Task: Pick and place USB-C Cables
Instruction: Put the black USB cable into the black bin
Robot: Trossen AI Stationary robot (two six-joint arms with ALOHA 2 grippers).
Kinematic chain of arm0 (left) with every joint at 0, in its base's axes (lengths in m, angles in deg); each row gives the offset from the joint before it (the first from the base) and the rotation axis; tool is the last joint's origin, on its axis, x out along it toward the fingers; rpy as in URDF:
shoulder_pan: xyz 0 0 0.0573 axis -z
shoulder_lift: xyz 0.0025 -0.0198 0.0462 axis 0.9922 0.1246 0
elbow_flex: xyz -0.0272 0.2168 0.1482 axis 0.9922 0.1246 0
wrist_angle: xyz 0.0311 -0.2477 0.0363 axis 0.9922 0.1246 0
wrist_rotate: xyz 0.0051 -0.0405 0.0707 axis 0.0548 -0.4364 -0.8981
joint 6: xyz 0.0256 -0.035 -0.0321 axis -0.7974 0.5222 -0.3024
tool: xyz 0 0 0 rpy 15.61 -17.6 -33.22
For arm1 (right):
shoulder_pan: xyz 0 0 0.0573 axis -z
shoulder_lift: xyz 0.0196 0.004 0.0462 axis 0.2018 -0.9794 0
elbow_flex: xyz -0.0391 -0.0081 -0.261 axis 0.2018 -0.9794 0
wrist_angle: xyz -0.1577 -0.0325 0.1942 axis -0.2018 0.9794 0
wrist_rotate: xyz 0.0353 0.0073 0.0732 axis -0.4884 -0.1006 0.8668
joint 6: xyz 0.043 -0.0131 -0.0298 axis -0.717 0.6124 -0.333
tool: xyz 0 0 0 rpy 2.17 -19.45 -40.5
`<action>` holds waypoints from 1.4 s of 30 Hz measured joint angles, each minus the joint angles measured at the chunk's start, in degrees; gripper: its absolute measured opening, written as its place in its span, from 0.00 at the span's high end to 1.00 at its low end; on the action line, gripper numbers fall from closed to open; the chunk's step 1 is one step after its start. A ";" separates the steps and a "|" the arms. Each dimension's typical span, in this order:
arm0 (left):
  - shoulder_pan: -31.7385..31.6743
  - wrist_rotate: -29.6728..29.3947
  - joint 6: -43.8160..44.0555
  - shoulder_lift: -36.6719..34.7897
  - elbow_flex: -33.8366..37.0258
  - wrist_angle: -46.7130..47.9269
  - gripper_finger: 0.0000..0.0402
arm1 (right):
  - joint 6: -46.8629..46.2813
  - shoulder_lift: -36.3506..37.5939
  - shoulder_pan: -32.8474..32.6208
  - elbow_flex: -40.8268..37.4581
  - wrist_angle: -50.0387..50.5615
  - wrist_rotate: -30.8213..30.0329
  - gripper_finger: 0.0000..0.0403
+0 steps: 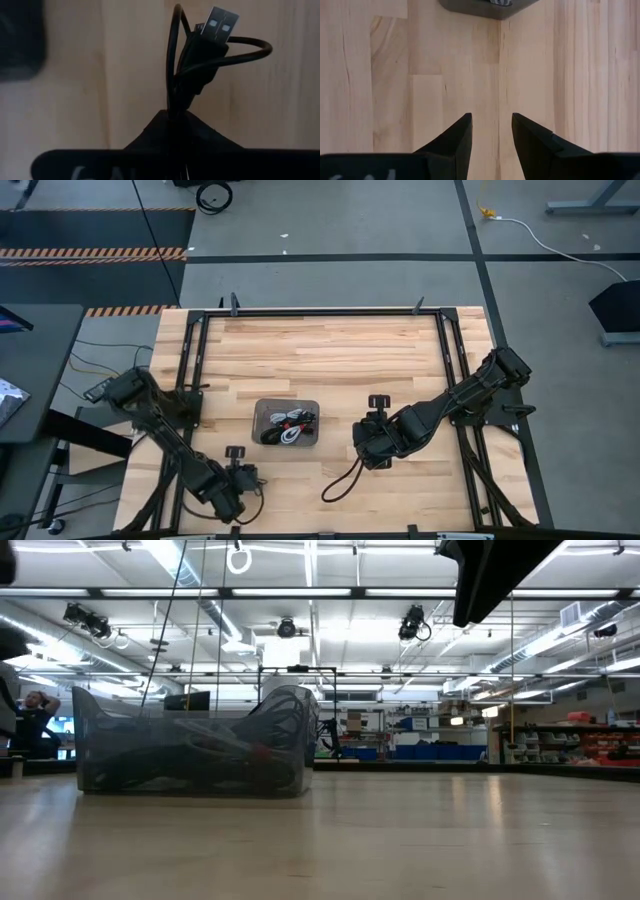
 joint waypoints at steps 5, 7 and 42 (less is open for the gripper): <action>-3.38 -0.56 -2.09 -2.20 -3.64 4.38 0.91 | 0.00 0.00 0.00 0.00 0.00 -0.01 0.64; -5.21 -2.48 -2.99 -3.23 -5.62 6.44 0.91 | 0.00 0.00 0.00 0.00 0.00 -0.01 0.64; -36.52 -5.03 -17.24 -4.12 -5.10 11.12 0.71 | 0.00 0.01 -0.92 0.00 -0.58 -0.02 0.64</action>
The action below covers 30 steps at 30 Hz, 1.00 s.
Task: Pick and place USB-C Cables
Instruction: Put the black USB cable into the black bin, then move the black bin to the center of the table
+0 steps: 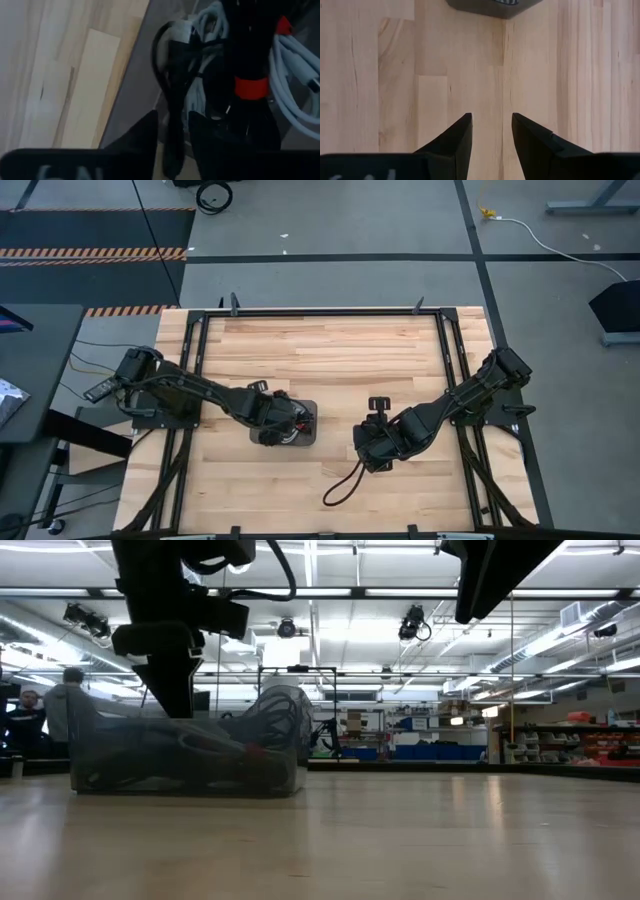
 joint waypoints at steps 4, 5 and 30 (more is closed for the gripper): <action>0.04 0.41 0.02 0.00 -0.02 -0.03 0.60 | 0.00 -0.01 0.00 0.00 -0.07 0.00 0.64; 0.06 1.09 0.00 0.00 -0.02 -0.05 0.58 | 0.00 0.01 0.00 0.00 -0.07 0.00 0.64; 6.07 -9.73 -16.58 -1.38 -15.83 -1.56 0.59 | -3.06 2.51 -1.01 -0.04 0.38 -9.13 0.64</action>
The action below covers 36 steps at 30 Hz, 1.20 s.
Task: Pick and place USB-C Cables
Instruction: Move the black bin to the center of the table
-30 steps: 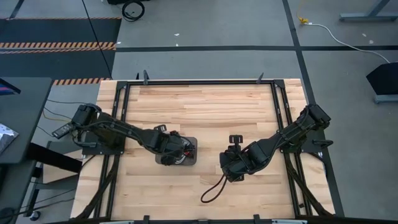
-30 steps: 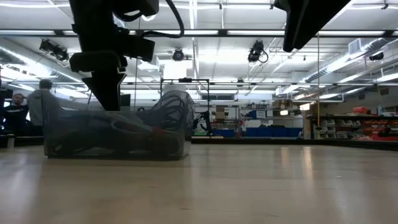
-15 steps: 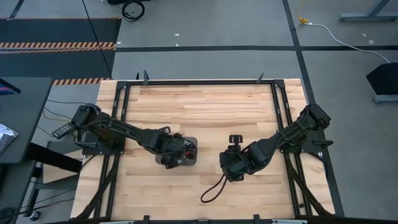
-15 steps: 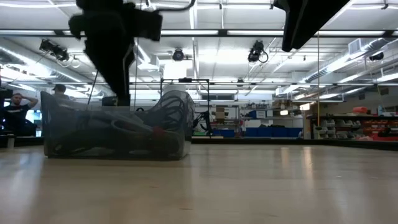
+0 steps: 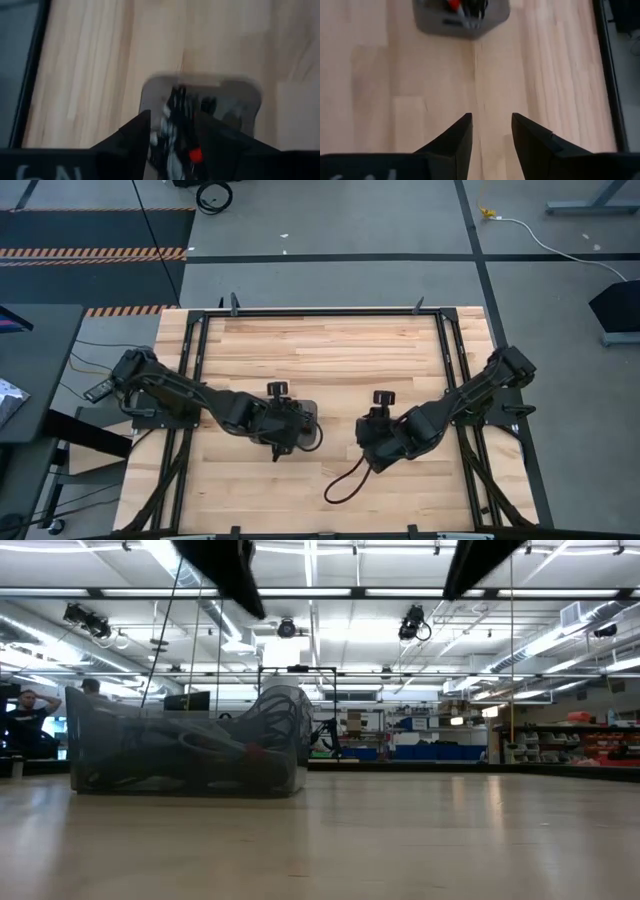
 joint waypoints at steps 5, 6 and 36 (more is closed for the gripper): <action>-0.98 0.53 -5.52 -3.42 -0.03 -7.37 0.63 | 1.02 6.47 0.15 0.00 -4.84 -0.60 0.67; -1.62 1.32 -6.66 -4.30 -0.04 -8.64 0.63 | 2.67 7.75 0.55 0.00 -6.13 -0.58 0.67; -20.90 25.19 -11.54 -6.21 0.01 -4.46 0.86 | 21.56 13.77 25.33 -4.84 -10.14 23.01 0.85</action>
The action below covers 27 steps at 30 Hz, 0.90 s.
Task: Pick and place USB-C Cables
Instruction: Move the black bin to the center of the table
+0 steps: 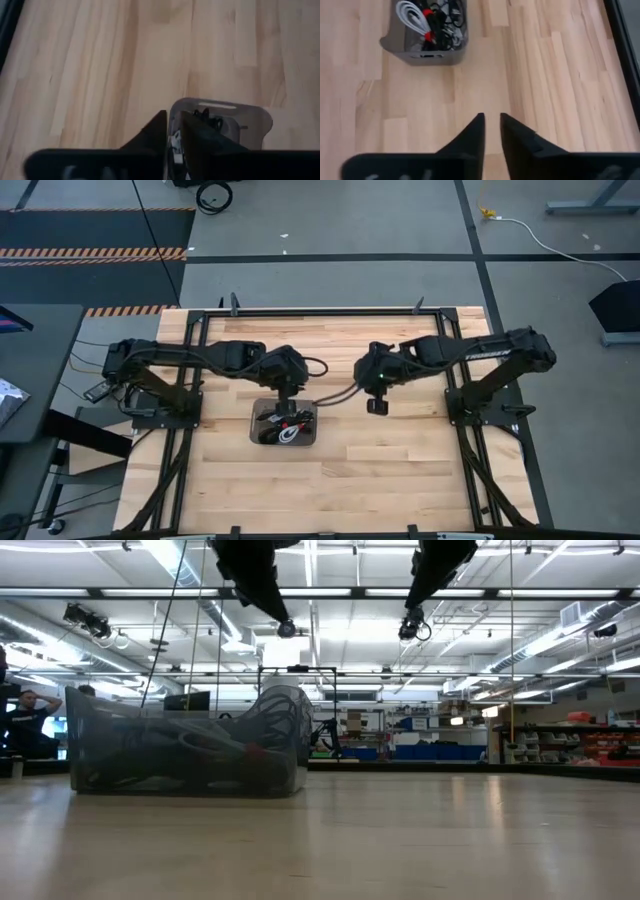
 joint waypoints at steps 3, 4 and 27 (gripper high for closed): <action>0.02 -0.81 -0.61 0.00 0.02 -1.27 0.97 | 0.30 0.00 1.64 -1.15 -0.69 0.77 0.96; -0.06 -1.28 -0.78 0.00 0.02 -1.82 0.98 | 0.39 0.00 2.13 -1.60 -0.80 0.90 0.98; -1.80 -0.38 -0.34 -21.42 28.81 -27.23 0.99 | -0.67 20.42 -0.85 -16.58 -3.33 -0.33 1.00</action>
